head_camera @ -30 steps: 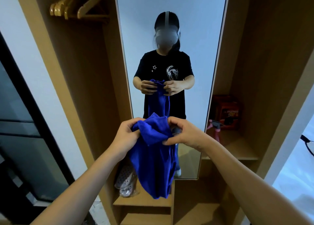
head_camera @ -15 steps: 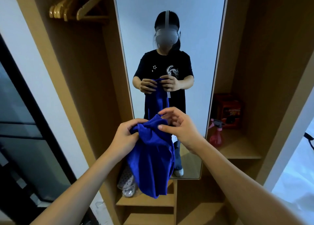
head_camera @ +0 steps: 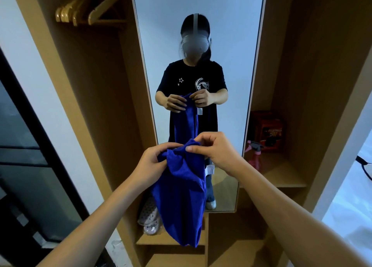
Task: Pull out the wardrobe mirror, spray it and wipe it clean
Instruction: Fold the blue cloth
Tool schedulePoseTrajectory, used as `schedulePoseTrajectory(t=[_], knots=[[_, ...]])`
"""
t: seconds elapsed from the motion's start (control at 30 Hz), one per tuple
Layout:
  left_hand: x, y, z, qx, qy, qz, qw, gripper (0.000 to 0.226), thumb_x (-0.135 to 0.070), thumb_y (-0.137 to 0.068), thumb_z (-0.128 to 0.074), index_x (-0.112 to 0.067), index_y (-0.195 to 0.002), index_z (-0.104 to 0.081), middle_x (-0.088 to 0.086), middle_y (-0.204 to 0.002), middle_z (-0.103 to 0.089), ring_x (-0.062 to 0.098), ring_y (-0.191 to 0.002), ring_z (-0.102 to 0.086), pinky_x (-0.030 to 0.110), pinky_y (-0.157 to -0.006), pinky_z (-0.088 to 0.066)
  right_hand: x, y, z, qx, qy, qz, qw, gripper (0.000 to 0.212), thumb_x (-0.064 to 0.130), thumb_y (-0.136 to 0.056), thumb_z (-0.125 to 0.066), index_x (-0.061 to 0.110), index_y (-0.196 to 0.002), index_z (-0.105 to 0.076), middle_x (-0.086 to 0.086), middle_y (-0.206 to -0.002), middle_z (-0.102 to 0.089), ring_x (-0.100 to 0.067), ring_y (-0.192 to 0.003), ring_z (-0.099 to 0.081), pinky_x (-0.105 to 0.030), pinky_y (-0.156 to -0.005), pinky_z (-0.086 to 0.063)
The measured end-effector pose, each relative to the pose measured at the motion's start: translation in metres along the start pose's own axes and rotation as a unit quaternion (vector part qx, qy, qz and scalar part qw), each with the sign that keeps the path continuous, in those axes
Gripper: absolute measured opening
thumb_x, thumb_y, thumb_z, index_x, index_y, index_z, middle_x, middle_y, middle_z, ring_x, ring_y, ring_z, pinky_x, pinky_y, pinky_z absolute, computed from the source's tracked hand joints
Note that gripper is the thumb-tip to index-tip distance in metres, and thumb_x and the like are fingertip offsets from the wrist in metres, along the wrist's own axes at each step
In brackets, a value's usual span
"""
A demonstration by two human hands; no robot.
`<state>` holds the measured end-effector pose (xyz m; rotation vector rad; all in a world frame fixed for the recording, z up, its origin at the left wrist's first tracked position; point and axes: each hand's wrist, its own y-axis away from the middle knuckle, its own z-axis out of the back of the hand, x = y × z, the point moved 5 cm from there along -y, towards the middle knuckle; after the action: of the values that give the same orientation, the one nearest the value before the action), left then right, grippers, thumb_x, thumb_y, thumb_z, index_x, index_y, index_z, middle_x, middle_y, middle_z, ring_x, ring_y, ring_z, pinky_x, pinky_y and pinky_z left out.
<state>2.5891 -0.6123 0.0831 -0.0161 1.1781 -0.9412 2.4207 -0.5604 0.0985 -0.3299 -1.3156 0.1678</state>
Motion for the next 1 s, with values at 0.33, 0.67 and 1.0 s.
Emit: schedulePoseTrajectory(t=[0.33, 0.67, 1.0], knots=[[-0.008, 0.026, -0.003, -0.070, -0.339, -0.261, 0.901, 0.043, -0.001, -0.091, -0.048, -0.015, -0.131, -0.057, 0.002, -0.130, -0.061, 0.014, -0.116, -0.060, 0.021, -0.090, -0.053, -0.004, -0.002, 0.013, -0.058, 0.012, -0.034, 0.998, 0.016, 0.018, -0.088, -0.070, 0.003, -0.091, -0.064, -0.009, -0.060, -0.064, -0.011, -0.055, -0.057, -0.017, -0.053, -0.043], [-0.010, 0.030, -0.005, -0.028, -0.494, -0.314, 0.810, 0.017, -0.010, -0.089, -0.049, -0.010, -0.105, -0.049, 0.013, -0.109, -0.067, 0.023, -0.088, -0.069, 0.027, -0.051, -0.056, -0.003, 0.000, 0.010, 0.007, -0.085, -0.035, 0.996, 0.019, 0.008, -0.092, -0.063, 0.022, -0.102, -0.055, -0.025, -0.080, -0.061, -0.026, -0.067, -0.060, -0.028, -0.059, -0.049], [-0.020, 0.028, -0.010, -0.083, -0.519, -0.411, 0.745, 0.008, -0.005, -0.092, -0.050, -0.008, -0.099, -0.051, 0.013, -0.110, -0.055, 0.026, -0.102, -0.050, 0.039, -0.098, -0.041, -0.006, 0.002, 0.003, 0.071, 0.087, -0.027, 0.993, 0.038, -0.003, -0.094, -0.051, 0.021, -0.082, -0.078, 0.006, -0.092, -0.074, -0.008, -0.095, -0.066, -0.027, -0.092, -0.050]])
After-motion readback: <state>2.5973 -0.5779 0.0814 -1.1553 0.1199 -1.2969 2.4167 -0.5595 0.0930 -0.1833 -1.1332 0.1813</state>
